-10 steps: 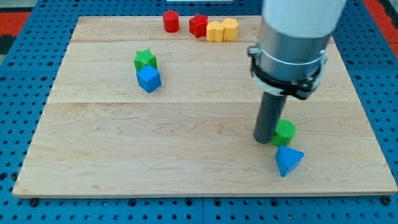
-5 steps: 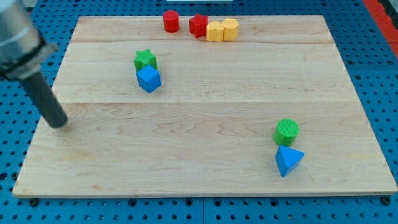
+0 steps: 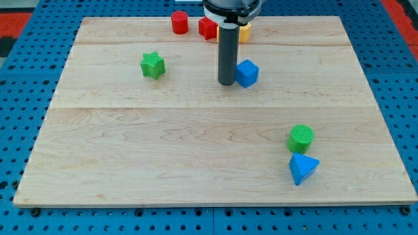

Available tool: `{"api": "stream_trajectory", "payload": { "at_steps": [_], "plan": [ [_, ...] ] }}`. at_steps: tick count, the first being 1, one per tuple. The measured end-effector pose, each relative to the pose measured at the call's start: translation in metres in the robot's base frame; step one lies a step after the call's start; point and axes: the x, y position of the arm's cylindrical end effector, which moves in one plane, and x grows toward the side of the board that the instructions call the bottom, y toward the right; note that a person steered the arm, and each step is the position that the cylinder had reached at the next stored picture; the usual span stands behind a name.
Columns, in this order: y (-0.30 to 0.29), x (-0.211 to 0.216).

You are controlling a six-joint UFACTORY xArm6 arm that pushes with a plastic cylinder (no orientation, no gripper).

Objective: Separate the blue cube from green star

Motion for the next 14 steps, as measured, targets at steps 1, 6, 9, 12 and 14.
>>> {"api": "stream_trajectory", "payload": {
  "at_steps": [1,6,9,12,14],
  "plan": [
    [-0.019,-0.009],
    [0.018,-0.007],
    [0.083,0.028],
    [0.117,0.049],
    [0.1,0.033]
  ]
}}
